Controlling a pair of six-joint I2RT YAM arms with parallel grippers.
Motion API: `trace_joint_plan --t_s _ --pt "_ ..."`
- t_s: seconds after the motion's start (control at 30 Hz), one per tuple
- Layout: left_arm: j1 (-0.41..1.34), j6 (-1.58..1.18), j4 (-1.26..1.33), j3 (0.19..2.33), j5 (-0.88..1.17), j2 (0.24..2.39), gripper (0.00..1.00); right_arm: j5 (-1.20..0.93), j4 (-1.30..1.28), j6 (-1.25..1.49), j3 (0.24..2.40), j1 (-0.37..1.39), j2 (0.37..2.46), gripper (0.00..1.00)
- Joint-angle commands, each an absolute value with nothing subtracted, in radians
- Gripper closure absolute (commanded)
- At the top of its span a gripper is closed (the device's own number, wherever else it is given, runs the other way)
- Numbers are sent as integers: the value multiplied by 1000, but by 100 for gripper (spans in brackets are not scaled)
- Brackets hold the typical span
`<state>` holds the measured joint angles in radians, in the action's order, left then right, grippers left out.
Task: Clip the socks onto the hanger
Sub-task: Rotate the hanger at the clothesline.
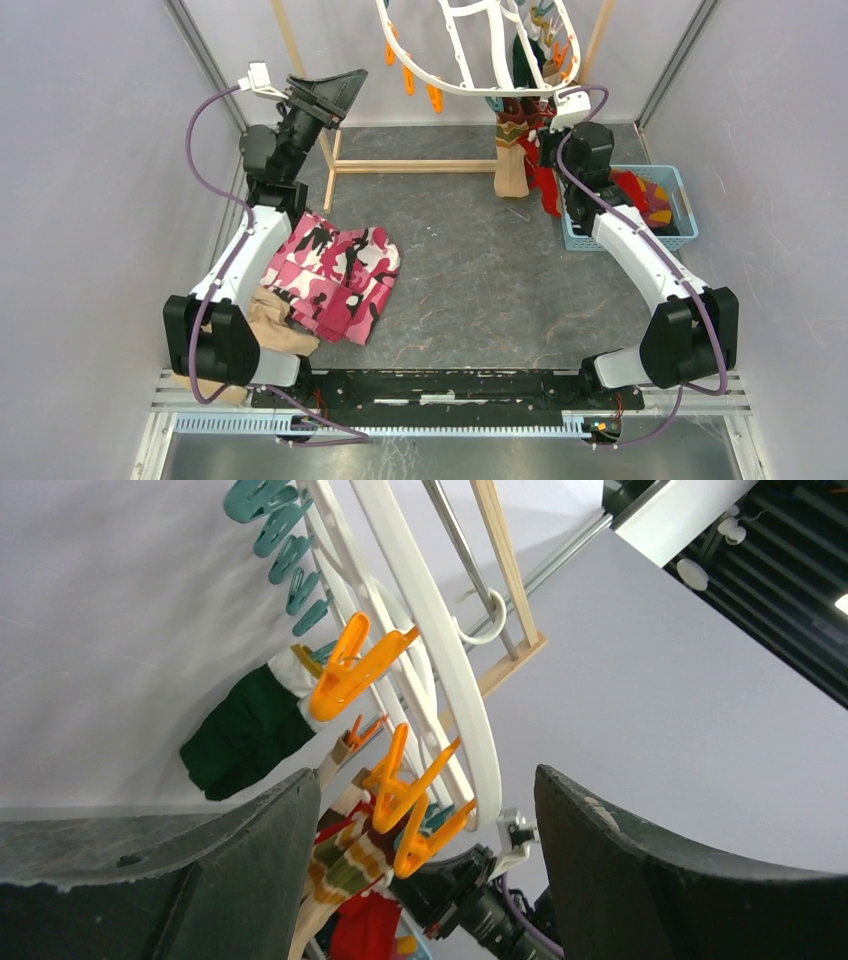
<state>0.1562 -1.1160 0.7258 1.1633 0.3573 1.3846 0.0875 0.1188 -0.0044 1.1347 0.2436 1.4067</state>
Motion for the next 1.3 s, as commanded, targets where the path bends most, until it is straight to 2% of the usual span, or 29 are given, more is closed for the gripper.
trace_joint_plan --t_s 0.0,0.33,0.67,0.8,0.93,1.13,1.27 --pt "191 -1183 693 1284 288 1448 17 69 154 30 1173 213 1388 100" --pt "213 -1120 479 1637 218 1664 21 21 143 55 1195 208 1411 100" --pt "213 -994 284 1951 240 1825 33 16 141 59 1208 209 1429 100" --pt "213 -978 243 2046 259 1886 43 13 140 60 1208 209 1428 100" --pt "213 -969 223 2115 279 1928 62 8 141 57 1206 207 1428 100" --pt "213 -983 237 2116 302 1919 96 3 148 54 1207 209 1421 100" --pt "213 -1029 337 1971 238 1821 98 2 150 51 1222 208 1413 100"
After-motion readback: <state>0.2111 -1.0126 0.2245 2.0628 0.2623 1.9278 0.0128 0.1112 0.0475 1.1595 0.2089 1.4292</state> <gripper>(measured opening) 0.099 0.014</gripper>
